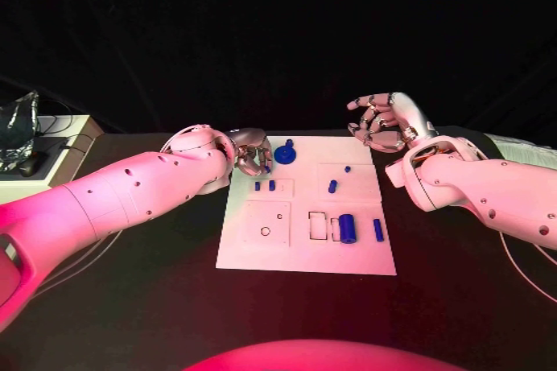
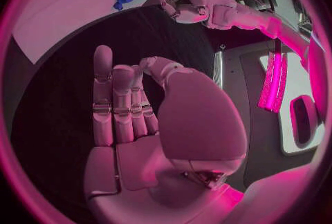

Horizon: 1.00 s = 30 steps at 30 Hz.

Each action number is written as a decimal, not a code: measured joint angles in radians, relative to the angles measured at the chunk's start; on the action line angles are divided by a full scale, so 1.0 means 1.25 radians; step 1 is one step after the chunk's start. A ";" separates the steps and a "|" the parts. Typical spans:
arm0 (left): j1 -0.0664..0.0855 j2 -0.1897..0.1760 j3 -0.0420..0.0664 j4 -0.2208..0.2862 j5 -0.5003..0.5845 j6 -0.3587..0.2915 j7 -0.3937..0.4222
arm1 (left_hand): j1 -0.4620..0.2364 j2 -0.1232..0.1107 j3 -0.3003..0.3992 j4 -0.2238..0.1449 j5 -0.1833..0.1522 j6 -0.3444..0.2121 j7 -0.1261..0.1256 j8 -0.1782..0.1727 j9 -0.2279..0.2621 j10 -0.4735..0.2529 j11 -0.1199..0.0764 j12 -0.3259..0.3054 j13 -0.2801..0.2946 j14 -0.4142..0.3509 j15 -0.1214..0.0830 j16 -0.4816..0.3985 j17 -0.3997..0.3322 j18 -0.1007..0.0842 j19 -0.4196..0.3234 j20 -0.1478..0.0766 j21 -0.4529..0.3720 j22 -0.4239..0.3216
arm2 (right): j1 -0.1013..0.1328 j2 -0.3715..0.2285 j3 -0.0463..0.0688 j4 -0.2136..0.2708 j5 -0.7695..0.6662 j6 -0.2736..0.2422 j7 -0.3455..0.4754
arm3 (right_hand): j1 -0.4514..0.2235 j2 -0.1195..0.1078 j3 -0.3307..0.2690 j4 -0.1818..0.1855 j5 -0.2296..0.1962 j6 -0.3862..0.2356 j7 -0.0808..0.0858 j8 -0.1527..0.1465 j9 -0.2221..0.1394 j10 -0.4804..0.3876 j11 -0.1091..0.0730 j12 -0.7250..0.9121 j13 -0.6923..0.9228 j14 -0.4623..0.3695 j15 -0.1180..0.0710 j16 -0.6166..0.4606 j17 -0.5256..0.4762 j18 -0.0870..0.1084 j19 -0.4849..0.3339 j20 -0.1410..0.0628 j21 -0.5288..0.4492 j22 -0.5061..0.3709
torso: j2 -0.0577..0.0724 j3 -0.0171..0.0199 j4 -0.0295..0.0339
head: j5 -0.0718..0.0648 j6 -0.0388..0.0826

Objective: Assemble the parts on the task board

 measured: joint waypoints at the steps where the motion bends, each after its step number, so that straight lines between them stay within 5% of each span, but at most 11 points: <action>1: 0.000 0.000 -0.001 0.000 0.000 0.001 0.000 | 0.000 0.000 0.000 0.000 0.000 0.000 0.000 0.000 0.000 0.000 0.000 0.000 0.000 0.000 0.000 0.000 0.000 0.000 0.000 0.000 0.000 0.000 | 0.000 0.000 0.000 0.000 0.000 0.000 0.000 | 0.000 0.000 0.000 0.000 0.000 0.000 0.000 0.000 0.000 0.000 0.000 0.000 0.000 0.000 0.000 0.000 0.000 0.000 0.000 0.000 0.000 0.000 | 0.000 0.0000 0.0001 | 0.000 0.000; 30: 0.000 0.019 -0.003 -0.017 -0.017 -0.002 -0.017 | -0.007 -0.001 0.000 0.000 -0.002 0.002 0.002 -0.003 0.001 0.005 -0.001 -0.009 0.001 0.000 0.000 0.000 -0.001 0.000 0.003 -0.003 0.002 0.003 | 0.000 -0.001 0.000 0.001 0.000 0.000 0.000 | 0.000 0.000 0.000 0.000 0.000 0.000 0.000 0.000 0.000 0.001 0.001 0.000 -0.001 0.000 0.000 0.000 0.000 0.000 0.000 0.000 0.000 0.000 | 0.001 -0.0004 -0.0004 | -0.003 0.000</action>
